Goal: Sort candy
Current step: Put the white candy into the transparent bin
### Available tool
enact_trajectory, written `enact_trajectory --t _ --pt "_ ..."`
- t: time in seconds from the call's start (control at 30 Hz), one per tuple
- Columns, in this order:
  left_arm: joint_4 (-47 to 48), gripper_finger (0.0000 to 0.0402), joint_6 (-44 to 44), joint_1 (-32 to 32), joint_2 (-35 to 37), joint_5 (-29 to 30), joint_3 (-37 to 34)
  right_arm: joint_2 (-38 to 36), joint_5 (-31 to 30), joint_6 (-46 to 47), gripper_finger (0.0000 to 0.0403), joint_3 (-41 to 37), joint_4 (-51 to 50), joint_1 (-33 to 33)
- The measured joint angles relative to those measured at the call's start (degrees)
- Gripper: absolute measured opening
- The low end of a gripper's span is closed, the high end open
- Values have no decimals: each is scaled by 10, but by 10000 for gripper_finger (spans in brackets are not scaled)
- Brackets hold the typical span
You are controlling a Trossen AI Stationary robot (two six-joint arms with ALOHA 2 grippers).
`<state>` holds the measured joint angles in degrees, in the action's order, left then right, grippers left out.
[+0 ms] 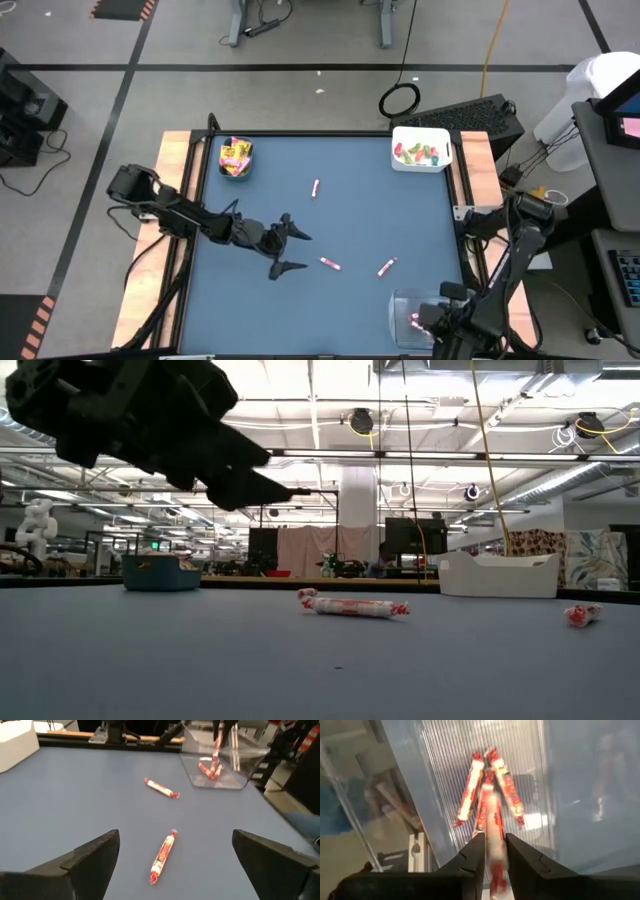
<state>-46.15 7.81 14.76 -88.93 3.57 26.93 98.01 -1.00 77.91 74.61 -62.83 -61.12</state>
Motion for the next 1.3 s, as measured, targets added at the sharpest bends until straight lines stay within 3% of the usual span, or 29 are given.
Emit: enact_trajectory --t 0.2,0.43,0.6,0.77,1.03,1.3 --pt "2 388 -21 0 -61 -1 38 22 10 2 75 0 13 0" --pt "28 388 -57 0 -131 -2 91 18 11 15 134 0 10 0" --pt "80 388 -56 -1 -156 -3 121 -5 14 25 169 0 16 -1" --pt "83 388 -37 4 -166 -3 122 -50 -7 73 170 0 38 -1" --pt "73 383 -54 12 -166 7 123 -91 -189 16 159 0 101 -1" --pt "65 322 -82 -5 -166 -20 123 -91 -403 -139 157 0 138 -1"
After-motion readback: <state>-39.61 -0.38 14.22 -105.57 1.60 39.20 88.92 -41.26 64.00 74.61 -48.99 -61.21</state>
